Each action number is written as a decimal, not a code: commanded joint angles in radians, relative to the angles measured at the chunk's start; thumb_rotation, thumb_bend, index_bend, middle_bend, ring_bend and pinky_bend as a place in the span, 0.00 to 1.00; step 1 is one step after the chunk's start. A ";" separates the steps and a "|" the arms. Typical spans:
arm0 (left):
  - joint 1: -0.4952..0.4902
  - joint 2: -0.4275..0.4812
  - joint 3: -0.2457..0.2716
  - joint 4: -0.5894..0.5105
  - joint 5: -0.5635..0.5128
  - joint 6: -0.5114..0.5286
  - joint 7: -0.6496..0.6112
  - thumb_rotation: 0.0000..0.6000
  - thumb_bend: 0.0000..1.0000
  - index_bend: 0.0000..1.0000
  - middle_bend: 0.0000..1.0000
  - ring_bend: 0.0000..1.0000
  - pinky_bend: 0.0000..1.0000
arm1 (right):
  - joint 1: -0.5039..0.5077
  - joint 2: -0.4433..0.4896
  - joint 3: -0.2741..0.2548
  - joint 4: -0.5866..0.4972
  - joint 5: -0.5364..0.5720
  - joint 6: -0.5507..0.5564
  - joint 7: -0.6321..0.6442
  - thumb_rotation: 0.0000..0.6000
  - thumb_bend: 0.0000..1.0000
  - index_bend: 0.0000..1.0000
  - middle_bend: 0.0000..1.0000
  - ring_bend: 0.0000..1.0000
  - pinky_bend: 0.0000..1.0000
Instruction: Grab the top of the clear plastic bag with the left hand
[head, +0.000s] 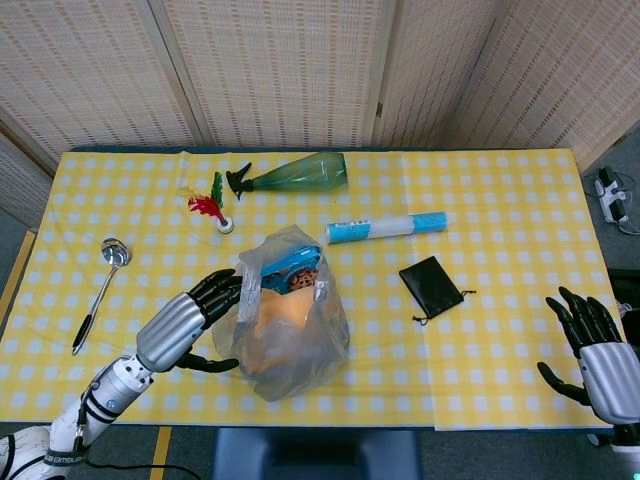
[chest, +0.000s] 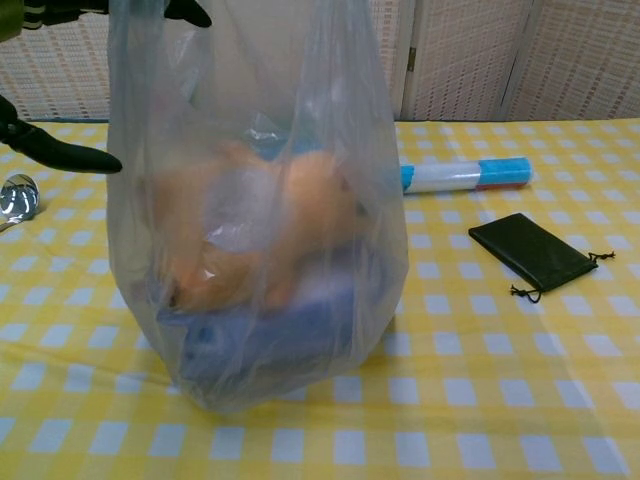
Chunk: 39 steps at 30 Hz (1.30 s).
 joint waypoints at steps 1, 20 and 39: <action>-0.030 -0.009 -0.011 -0.014 -0.019 -0.037 0.026 0.96 0.12 0.22 0.24 0.15 0.09 | -0.003 0.004 -0.001 0.001 -0.002 0.005 0.007 1.00 0.30 0.00 0.00 0.00 0.00; -0.155 -0.082 -0.038 -0.004 -0.074 -0.143 -0.021 0.94 0.12 0.21 0.25 0.13 0.12 | -0.014 0.006 0.009 0.005 0.007 0.024 0.010 1.00 0.30 0.00 0.00 0.00 0.00; -0.271 -0.138 -0.067 0.062 -0.105 -0.204 -0.127 0.93 0.12 0.17 0.22 0.09 0.11 | -0.016 0.007 0.020 0.007 0.028 0.019 0.013 1.00 0.30 0.00 0.00 0.00 0.00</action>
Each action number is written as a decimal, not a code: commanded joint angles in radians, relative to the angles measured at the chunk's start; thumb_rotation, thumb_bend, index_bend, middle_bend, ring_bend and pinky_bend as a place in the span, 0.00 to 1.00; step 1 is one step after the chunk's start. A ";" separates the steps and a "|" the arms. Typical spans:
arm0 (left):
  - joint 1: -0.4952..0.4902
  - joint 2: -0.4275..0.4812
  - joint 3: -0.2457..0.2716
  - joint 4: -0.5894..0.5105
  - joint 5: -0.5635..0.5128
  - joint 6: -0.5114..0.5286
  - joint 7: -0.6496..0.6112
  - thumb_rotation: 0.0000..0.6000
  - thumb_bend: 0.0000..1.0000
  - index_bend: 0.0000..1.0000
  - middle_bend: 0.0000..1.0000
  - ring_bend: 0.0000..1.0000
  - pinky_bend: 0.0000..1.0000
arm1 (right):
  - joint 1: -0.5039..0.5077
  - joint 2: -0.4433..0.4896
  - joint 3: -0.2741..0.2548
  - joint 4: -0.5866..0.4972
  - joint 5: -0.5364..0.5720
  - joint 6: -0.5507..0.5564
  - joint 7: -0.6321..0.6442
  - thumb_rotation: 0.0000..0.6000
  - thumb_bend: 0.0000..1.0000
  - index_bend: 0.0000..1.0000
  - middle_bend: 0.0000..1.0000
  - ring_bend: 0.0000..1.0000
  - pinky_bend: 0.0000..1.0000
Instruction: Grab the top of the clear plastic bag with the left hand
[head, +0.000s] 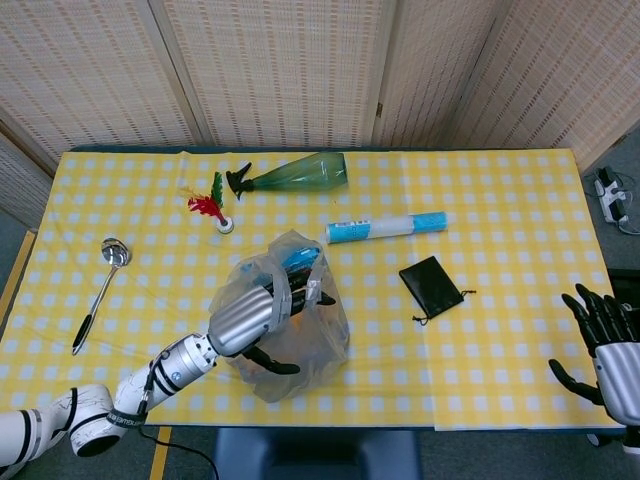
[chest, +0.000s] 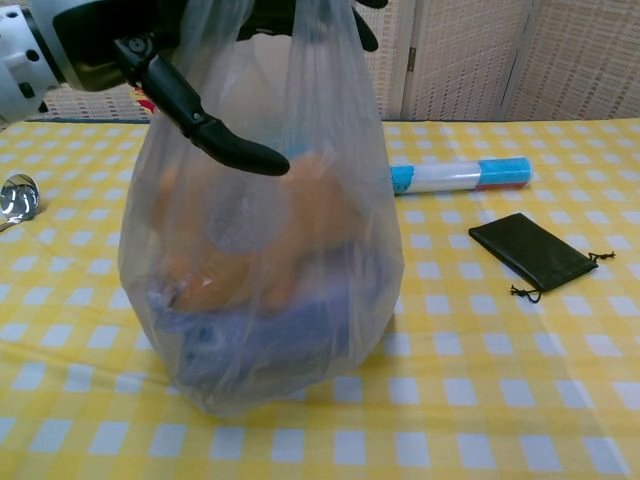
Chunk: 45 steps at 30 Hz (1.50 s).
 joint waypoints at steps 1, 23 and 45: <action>-0.020 -0.009 -0.007 0.015 -0.010 -0.016 -0.016 0.93 0.12 0.17 0.22 0.09 0.11 | 0.001 -0.001 0.002 0.000 0.006 -0.003 -0.003 1.00 0.30 0.00 0.00 0.00 0.00; -0.195 0.038 -0.054 0.009 -0.053 -0.141 -0.604 0.89 0.12 0.14 0.22 0.11 0.13 | -0.025 0.012 0.007 0.001 0.013 0.032 0.010 1.00 0.30 0.00 0.00 0.00 0.00; -0.305 0.131 0.003 0.009 0.045 -0.037 -1.406 1.00 0.12 0.13 0.23 0.20 0.37 | -0.036 0.019 0.009 0.007 0.010 0.042 0.023 1.00 0.30 0.00 0.00 0.00 0.00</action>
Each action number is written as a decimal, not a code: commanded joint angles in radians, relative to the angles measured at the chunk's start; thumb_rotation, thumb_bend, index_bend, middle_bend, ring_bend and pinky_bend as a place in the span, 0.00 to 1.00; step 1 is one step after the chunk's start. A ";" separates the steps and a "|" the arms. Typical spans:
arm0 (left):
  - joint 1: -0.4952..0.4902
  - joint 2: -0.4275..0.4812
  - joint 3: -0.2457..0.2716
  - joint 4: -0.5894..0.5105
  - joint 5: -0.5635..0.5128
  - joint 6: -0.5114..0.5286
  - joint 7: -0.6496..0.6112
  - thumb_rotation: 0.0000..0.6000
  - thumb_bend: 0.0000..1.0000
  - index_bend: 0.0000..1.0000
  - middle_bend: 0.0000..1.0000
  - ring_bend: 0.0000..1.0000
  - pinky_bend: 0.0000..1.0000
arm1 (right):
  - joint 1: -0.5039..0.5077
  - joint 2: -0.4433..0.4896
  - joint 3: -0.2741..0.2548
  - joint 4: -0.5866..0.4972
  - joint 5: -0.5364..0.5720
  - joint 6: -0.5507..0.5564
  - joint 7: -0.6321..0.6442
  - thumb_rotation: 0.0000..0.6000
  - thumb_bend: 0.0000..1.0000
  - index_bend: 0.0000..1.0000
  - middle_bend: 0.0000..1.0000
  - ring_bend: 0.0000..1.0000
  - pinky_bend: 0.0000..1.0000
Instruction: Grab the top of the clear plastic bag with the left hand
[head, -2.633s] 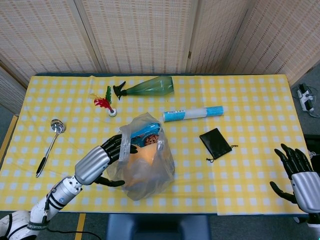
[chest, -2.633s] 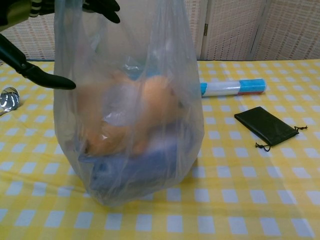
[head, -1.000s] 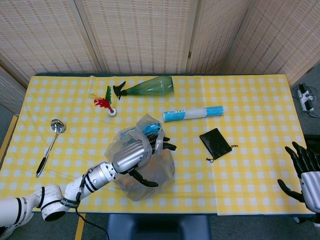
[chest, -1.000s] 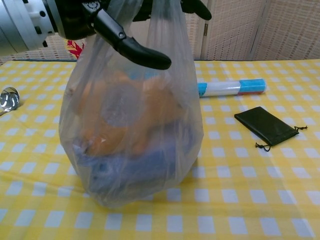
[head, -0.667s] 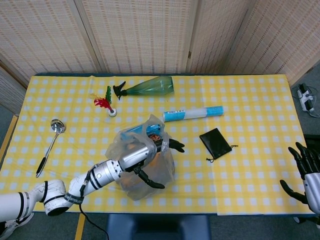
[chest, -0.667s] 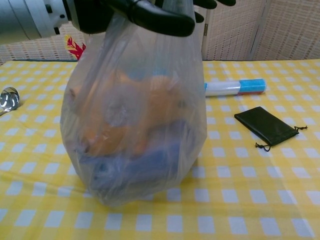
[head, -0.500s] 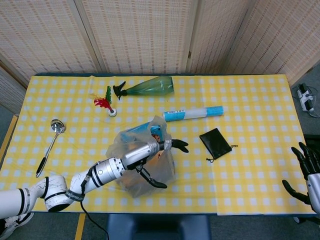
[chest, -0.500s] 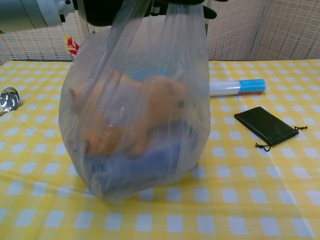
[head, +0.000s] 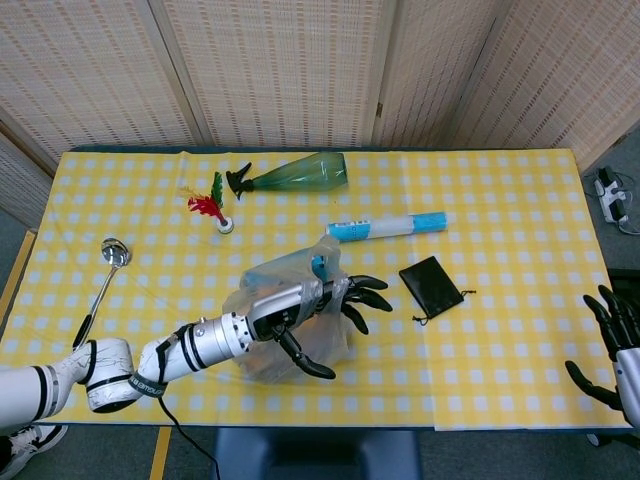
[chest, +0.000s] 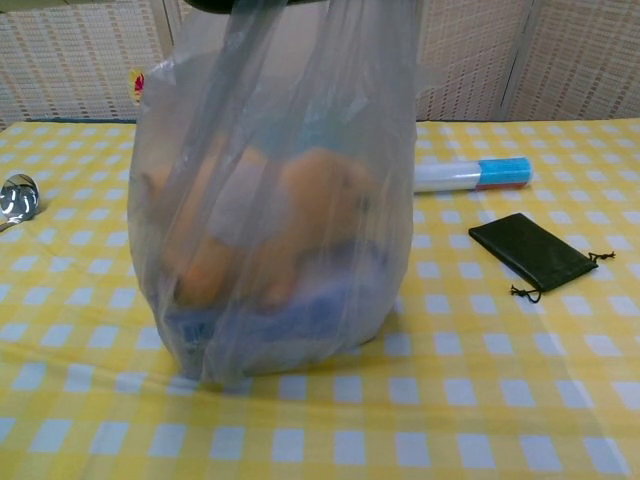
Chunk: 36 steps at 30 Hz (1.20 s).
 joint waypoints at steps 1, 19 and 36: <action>-0.022 0.037 0.021 -0.015 0.013 0.042 -0.159 1.00 0.12 0.14 0.23 0.21 0.39 | -0.001 0.000 0.000 0.000 -0.001 0.001 0.000 1.00 0.30 0.00 0.00 0.00 0.00; 0.072 0.108 0.019 -0.144 -0.193 0.090 -0.168 1.00 0.43 0.64 0.82 0.78 0.94 | 0.003 -0.004 0.000 -0.002 -0.003 -0.012 -0.010 1.00 0.30 0.00 0.00 0.00 0.00; 0.188 0.265 -0.074 -0.313 -0.358 0.044 0.078 1.00 0.71 0.81 1.00 0.95 1.00 | 0.053 -0.025 0.005 -0.007 -0.006 -0.087 -0.024 1.00 0.30 0.00 0.00 0.00 0.00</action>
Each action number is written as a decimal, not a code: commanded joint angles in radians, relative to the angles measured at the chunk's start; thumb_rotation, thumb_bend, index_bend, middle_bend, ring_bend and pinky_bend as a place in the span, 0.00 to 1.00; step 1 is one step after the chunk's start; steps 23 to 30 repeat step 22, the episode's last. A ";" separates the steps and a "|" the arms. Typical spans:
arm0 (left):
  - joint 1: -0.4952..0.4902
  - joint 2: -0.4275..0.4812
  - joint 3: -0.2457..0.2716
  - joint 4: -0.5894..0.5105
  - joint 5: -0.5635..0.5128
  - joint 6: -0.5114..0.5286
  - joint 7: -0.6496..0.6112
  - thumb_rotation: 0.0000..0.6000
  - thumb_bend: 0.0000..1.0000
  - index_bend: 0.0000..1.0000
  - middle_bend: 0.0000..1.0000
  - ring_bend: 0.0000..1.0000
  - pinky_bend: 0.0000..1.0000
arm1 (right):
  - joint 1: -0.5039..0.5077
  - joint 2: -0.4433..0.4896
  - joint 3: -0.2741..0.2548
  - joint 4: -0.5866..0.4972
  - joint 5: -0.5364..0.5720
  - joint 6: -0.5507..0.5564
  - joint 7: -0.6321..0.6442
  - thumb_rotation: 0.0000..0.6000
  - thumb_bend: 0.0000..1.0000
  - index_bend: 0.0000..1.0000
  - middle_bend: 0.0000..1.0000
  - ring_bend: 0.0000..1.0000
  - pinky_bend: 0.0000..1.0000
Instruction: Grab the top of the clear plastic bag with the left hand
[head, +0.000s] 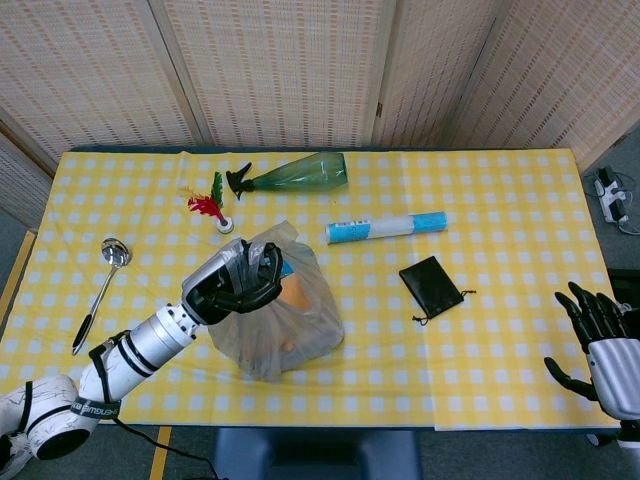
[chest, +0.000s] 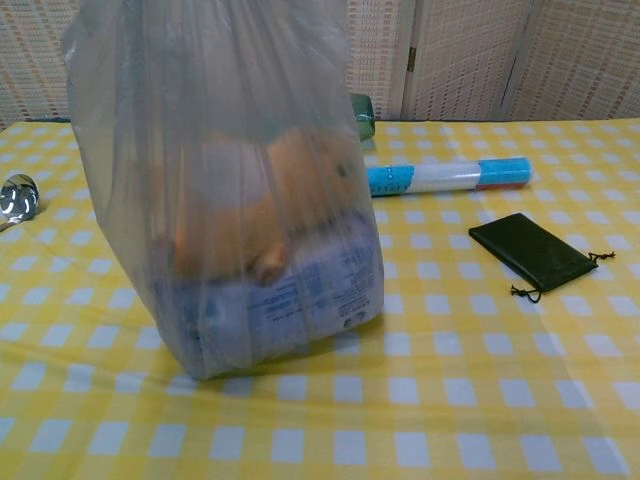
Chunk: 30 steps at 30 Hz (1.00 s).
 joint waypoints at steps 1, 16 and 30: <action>0.027 0.051 -0.036 -0.041 -0.025 0.002 0.036 1.00 0.72 0.81 1.00 0.95 1.00 | 0.004 -0.003 0.000 -0.002 0.002 -0.006 -0.004 1.00 0.30 0.00 0.00 0.00 0.00; 0.057 0.383 -0.326 -0.136 -0.225 -0.076 0.018 1.00 0.74 0.82 1.00 0.96 1.00 | 0.015 -0.018 0.004 -0.014 0.029 -0.031 -0.038 1.00 0.30 0.00 0.00 0.00 0.00; 0.076 0.370 -0.346 -0.137 -0.246 -0.111 0.045 1.00 0.74 0.82 1.00 0.96 1.00 | 0.029 -0.027 0.004 -0.014 0.035 -0.055 -0.048 1.00 0.30 0.00 0.00 0.00 0.00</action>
